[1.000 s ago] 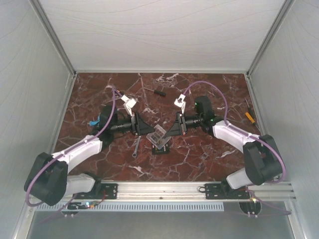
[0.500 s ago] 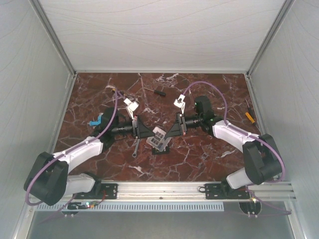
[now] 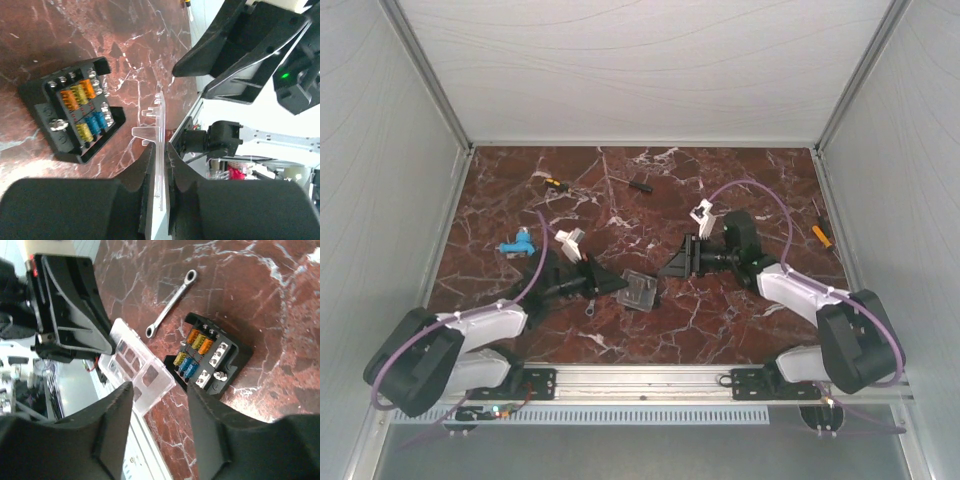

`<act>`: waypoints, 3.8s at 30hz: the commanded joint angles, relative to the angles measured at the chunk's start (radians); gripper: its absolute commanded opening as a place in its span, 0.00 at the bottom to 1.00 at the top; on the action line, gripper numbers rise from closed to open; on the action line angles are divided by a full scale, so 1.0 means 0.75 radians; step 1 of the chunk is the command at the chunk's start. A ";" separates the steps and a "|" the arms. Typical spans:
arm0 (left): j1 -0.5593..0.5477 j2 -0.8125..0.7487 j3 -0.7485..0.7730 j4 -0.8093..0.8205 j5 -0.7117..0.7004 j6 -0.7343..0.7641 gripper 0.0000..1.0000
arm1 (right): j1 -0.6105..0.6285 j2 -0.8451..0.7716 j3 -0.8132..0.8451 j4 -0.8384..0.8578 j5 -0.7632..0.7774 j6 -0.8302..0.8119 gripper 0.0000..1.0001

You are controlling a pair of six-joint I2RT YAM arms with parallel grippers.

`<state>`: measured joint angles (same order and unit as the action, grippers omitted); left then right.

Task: Snap on the fuse box
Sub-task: Close the fuse box cover on the fuse box base.

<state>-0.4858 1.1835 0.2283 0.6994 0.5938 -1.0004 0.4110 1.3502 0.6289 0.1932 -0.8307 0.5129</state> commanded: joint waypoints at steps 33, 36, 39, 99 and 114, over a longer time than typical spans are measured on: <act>-0.237 0.428 -0.059 0.549 -0.579 -0.394 0.09 | 0.112 0.134 -0.106 0.113 0.374 0.157 0.70; -0.238 0.405 -0.061 0.472 -0.592 -0.385 0.23 | 0.139 0.152 -0.088 0.097 0.401 0.145 0.70; -0.238 0.372 -0.057 0.404 -0.607 -0.368 0.30 | 0.161 0.168 -0.067 0.070 0.428 0.130 0.70; -0.281 0.353 0.200 -0.176 -0.434 -0.174 0.60 | 0.459 0.237 0.214 -0.336 0.767 0.082 0.69; -0.281 0.261 0.207 -0.356 -0.449 -0.096 0.60 | 0.314 0.121 0.077 -0.291 0.626 0.068 0.59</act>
<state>-0.6903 1.4063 0.3447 0.4389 0.2283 -1.1053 0.6502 1.4712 0.7052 -0.0624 -0.3195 0.5648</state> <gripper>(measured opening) 0.599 0.623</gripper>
